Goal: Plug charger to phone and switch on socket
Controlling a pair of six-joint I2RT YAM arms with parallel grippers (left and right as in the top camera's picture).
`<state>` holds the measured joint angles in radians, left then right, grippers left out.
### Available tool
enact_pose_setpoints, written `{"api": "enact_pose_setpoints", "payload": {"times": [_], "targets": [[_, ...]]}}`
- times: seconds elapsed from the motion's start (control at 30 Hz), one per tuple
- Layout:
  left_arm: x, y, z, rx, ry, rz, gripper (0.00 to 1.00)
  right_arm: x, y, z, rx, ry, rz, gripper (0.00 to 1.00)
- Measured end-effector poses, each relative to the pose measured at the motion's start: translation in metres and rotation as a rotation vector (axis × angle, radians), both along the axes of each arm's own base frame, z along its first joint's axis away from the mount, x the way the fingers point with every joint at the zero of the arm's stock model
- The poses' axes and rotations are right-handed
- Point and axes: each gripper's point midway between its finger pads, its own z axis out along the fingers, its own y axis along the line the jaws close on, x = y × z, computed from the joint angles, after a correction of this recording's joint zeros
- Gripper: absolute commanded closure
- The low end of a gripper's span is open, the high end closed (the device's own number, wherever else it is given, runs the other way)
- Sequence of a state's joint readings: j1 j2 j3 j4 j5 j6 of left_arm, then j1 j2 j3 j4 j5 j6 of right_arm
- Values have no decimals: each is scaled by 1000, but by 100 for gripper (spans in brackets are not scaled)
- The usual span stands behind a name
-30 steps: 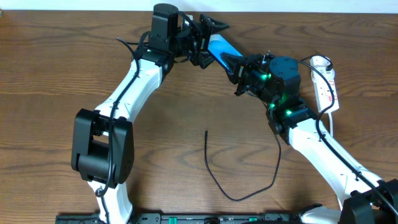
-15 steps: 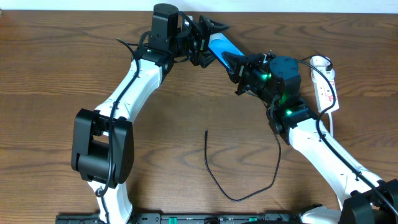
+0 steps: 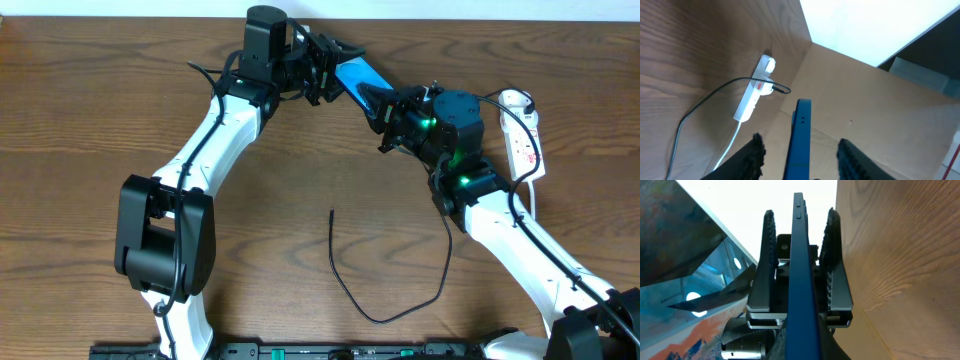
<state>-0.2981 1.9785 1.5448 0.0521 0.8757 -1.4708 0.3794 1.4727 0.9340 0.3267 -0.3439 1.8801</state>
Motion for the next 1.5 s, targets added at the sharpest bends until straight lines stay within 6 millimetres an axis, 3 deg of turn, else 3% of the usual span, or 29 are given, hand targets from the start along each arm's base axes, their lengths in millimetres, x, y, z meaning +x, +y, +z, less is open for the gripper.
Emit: {"api": "enact_pose_setpoints", "payload": {"times": [0.3, 0.57, 0.73, 0.93, 1.07, 1.1, 1.17, 1.27, 1.4, 1.5], "targets": [[-1, -1, 0, -1, 2, -2, 74, -2, 3, 0, 0, 0, 8, 99], [-3, -6, 0, 0, 0, -11, 81, -2, 3, 0, -1, -1, 5, 99], [-3, -5, 0, 1, 0, -11, 92, -2, 3, 0, -1, -1, 5, 99], [-3, -5, 0, -4, 7, -7, 92, -1, 3, 1, 7, 2, 0, 98], [-3, -6, 0, -4, 12, -6, 93, -1, 3, 1, 2, -5, 2, 78], [-3, -6, 0, -3, 12, -7, 93, -1, 3, 2, -3, -11, 2, 62], [-4, -6, -1, 1, 9, -8, 93, 0, 3, 3, -5, -23, 1, 39], [-2, -5, -1, 5, 5, -2, 93, -1, 4, 4, -6, -24, 10, 17], [-2, -5, -1, 7, 4, 1, 93, -1, 4, 4, -9, -27, 13, 3], [-2, -5, -1, 7, 3, 1, 93, -1, 4, 4, -12, -30, 14, 1]]}}
